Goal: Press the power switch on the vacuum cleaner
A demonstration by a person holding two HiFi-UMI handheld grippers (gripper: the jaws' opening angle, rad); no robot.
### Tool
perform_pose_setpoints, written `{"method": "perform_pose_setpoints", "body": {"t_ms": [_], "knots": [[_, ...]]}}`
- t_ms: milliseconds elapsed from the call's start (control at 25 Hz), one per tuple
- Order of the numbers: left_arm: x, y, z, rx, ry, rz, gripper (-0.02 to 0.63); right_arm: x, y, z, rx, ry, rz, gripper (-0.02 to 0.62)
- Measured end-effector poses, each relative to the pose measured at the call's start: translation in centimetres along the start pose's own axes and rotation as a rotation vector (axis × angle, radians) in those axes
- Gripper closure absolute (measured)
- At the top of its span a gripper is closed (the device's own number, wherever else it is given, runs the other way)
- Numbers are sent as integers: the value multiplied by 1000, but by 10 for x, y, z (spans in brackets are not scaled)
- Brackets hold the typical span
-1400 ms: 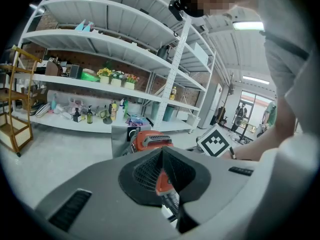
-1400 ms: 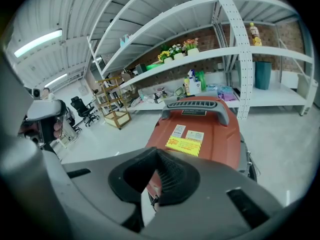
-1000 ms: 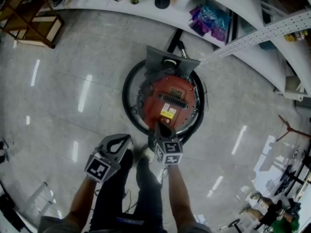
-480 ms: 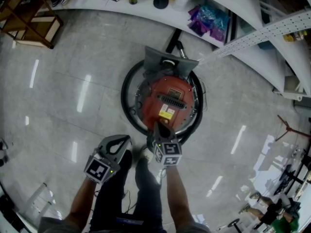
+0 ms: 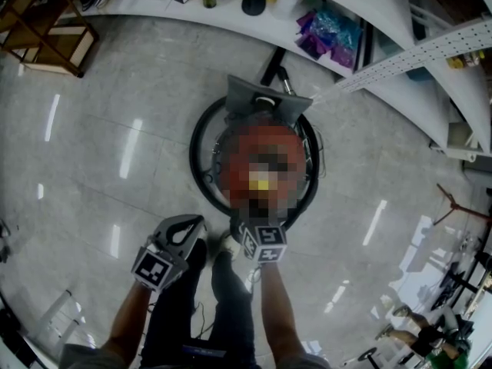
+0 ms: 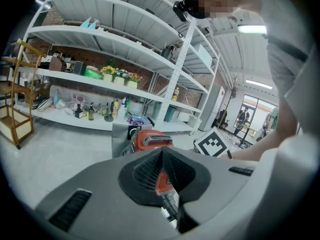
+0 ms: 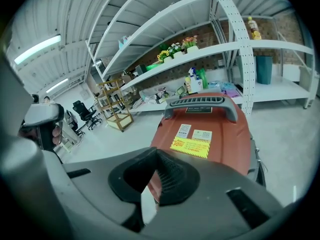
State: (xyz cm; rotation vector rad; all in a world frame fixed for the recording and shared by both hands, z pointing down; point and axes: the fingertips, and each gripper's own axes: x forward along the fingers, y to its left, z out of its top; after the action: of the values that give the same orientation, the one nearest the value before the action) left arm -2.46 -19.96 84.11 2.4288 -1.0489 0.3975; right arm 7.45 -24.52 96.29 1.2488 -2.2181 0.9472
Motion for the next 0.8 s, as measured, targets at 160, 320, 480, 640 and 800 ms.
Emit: {"method": "perform_pose_setpoints", "body": {"t_ms": [160, 320, 480, 640, 800], "knots": [[1, 0, 0, -4, 0, 3, 600, 1, 1, 2, 9, -4, 5, 583], [2, -1, -1, -1, -4, 2, 600, 4, -4, -2, -58, 10, -39, 583], [2, -1, -2, -1, 1, 2, 600, 5, -3, 5, -90, 5, -48, 583], [2, -1, -2, 1, -2, 6, 600, 7, -8, 0, -91, 13, -48, 583], [1, -3, 0, 2, -1, 5, 600, 6, -8, -1, -55, 13, -42, 583]]}}
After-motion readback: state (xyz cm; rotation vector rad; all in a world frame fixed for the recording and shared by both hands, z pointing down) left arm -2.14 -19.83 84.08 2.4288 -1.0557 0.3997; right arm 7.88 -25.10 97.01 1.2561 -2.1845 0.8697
